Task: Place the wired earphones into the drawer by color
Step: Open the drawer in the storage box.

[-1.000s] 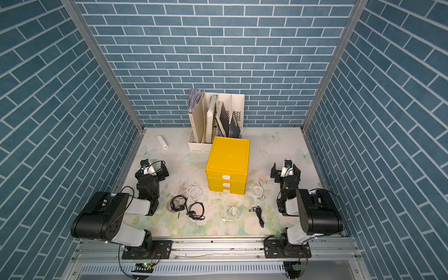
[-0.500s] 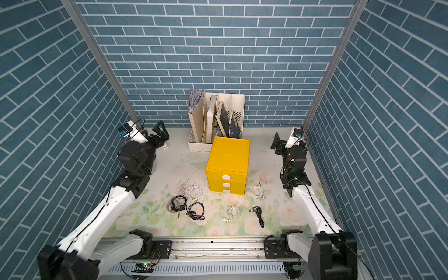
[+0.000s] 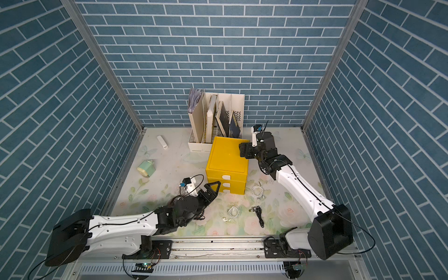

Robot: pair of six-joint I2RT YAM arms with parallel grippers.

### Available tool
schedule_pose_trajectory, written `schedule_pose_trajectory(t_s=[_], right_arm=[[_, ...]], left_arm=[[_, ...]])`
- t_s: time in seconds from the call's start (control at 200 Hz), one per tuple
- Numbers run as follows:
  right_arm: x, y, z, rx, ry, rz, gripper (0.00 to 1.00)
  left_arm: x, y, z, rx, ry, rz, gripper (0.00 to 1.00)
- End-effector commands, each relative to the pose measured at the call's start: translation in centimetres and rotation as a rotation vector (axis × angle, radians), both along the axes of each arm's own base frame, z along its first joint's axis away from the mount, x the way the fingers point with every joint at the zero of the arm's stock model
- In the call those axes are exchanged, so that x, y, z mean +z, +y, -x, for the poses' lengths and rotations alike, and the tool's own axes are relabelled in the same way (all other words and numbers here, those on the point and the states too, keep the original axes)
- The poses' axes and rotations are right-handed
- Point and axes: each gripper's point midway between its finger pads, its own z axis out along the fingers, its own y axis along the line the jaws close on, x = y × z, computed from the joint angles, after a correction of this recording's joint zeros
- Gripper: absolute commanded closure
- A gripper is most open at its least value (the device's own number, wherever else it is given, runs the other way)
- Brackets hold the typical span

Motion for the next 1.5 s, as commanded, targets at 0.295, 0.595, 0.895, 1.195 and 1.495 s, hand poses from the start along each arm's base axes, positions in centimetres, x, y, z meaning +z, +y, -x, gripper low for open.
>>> schedule_pose_trajectory(t_s=[0.295, 0.595, 0.895, 1.195, 1.495], right_arm=[[-2.4, 1.1, 0.4, 0.01, 0.077, 0.047, 0.21], [-3.2, 1.4, 0.6, 0.008, 0.085, 0.075, 0.23], [-3.1, 1.5, 0.3, -0.003, 0.076, 0.077, 0.24], [-3.9, 1.4, 0.2, -0.009, 0.087, 0.088, 0.24], [-4.6, 1.3, 0.4, -0.002, 0.099, 0.1, 0.3]], left_arm=[[3.6, -2.8, -0.4, 0.038, -0.037, 0.327, 0.12], [5.1, -3.9, -2.2, 0.054, -0.085, 0.319, 0.24], [3.3, -4.9, -3.2, 0.045, -0.057, 0.238, 0.25], [2.5, -5.0, -4.4, 0.058, -0.061, 0.197, 0.27], [3.5, -5.4, -5.5, 0.073, -0.097, 0.182, 0.39]])
